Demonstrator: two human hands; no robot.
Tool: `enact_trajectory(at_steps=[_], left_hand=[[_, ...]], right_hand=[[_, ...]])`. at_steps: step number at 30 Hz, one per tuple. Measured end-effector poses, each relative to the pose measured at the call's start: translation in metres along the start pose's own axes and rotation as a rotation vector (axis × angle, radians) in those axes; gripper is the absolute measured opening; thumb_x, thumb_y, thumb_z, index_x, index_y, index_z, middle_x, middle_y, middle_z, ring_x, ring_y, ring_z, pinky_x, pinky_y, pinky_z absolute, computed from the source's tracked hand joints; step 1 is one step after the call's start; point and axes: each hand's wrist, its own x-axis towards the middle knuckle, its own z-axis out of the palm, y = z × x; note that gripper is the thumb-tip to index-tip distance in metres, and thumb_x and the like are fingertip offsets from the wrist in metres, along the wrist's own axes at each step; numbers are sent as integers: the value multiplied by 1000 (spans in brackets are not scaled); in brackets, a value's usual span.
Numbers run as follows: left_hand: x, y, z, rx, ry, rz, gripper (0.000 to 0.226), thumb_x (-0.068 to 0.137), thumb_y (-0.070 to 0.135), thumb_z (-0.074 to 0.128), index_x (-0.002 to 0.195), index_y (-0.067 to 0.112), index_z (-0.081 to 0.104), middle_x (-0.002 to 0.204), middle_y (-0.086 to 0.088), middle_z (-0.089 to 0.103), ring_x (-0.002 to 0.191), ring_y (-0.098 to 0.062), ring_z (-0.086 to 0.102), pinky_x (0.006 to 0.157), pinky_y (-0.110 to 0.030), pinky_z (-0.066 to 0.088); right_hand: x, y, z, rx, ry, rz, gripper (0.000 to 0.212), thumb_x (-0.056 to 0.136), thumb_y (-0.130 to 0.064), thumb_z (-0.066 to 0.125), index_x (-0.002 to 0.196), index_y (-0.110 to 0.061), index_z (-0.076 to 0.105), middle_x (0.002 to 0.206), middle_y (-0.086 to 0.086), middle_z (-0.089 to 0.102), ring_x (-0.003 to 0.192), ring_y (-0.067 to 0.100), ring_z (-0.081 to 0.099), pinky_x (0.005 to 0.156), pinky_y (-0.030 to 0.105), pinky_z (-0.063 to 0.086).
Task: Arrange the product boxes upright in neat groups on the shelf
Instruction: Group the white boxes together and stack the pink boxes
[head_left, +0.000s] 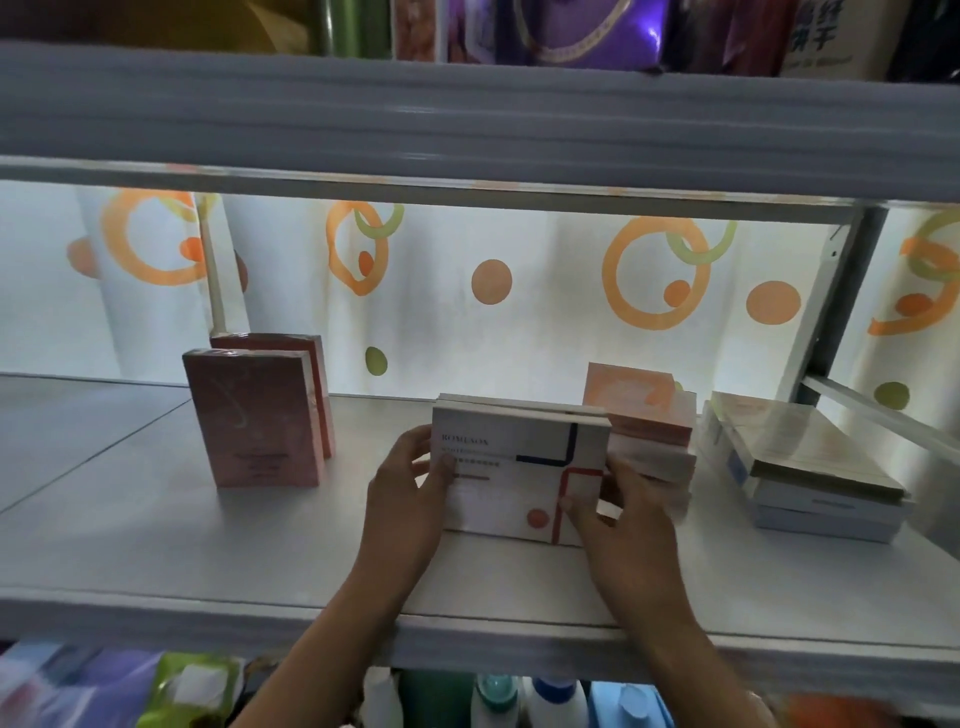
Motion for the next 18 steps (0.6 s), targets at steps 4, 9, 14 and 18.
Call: enact_trajectory(at_steps=[4, 9, 14, 18], left_hand=[[8, -8, -21, -18, 99, -23, 32, 99, 27, 48, 131, 24, 49, 118, 13, 57, 103, -6, 55, 66, -6, 45], [30, -14, -23, 20, 159, -37, 32, 100, 24, 48, 132, 20, 49, 115, 12, 55, 100, -6, 52, 75, -13, 45], [69, -25, -13, 87, 185, -105, 31, 101, 19, 45, 131, 18, 51, 124, 1, 60, 112, -21, 58, 96, -41, 50], [90, -30, -6, 138, 198, -100, 31, 102, 19, 41, 130, 16, 52, 124, -2, 62, 112, -25, 58, 97, -43, 49]], right_hand=[[8, -10, 31, -41, -75, -45, 25, 96, -22, 59, 112, -39, 51, 97, -25, 56, 82, -16, 54, 58, 1, 41], [34, -16, 55, -93, -109, -42, 19, 101, -22, 50, 119, -23, 53, 97, -10, 59, 78, -1, 56, 55, 3, 40], [69, -12, 73, -145, -160, 69, 33, 95, -11, 48, 127, -14, 48, 106, 7, 66, 94, 25, 63, 74, 29, 50], [91, -8, 88, -153, -157, 127, 36, 92, -8, 48, 128, -11, 46, 110, 14, 66, 96, 31, 62, 75, 32, 47]])
